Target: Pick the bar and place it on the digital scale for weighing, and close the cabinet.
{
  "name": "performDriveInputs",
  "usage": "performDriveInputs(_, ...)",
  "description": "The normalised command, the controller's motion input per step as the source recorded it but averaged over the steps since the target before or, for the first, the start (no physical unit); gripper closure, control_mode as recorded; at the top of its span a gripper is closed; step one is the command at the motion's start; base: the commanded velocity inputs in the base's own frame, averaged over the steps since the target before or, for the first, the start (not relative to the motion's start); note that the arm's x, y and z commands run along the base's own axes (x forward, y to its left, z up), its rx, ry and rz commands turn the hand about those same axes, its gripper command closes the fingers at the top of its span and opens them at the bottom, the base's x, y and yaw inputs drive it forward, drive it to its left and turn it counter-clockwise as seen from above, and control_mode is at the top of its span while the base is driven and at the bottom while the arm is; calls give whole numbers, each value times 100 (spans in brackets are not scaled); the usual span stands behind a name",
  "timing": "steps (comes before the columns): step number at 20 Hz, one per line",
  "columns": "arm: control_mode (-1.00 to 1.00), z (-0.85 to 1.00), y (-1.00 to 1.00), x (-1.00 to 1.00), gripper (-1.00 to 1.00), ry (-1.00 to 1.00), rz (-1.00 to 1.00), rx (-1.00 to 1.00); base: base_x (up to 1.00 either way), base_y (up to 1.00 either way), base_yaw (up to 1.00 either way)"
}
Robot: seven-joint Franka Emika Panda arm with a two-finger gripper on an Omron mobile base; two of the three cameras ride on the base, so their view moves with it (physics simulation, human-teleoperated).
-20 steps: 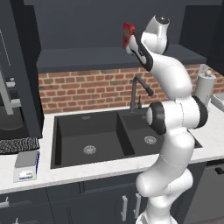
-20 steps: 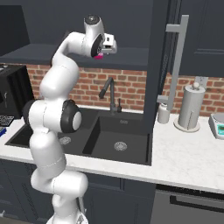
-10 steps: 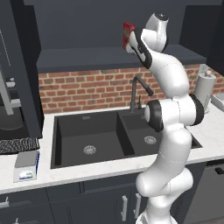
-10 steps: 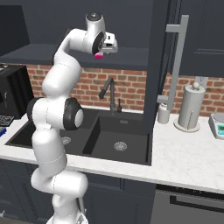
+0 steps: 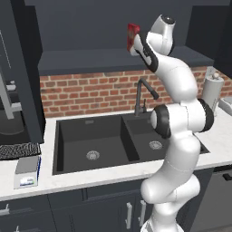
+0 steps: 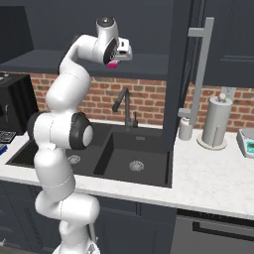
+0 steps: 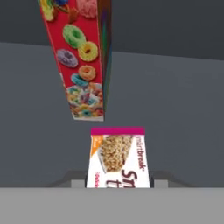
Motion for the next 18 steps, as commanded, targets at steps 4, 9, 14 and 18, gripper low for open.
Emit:
performDriveInputs(4, -100, -21, -2, -28, 100, 3, 2, 0, 0, 0, 0)
performDriveInputs(9, -100, 16, -6, -85, 100, 12, 0, 0, 0, 0, 0)
performDriveInputs(14, -100, 19, 0, -100, 100, 5, 0, 0, 0, 0, 0)
performDriveInputs(18, -100, 0, 0, -100, 100, -17, 0, 0, 0, 0, 0)
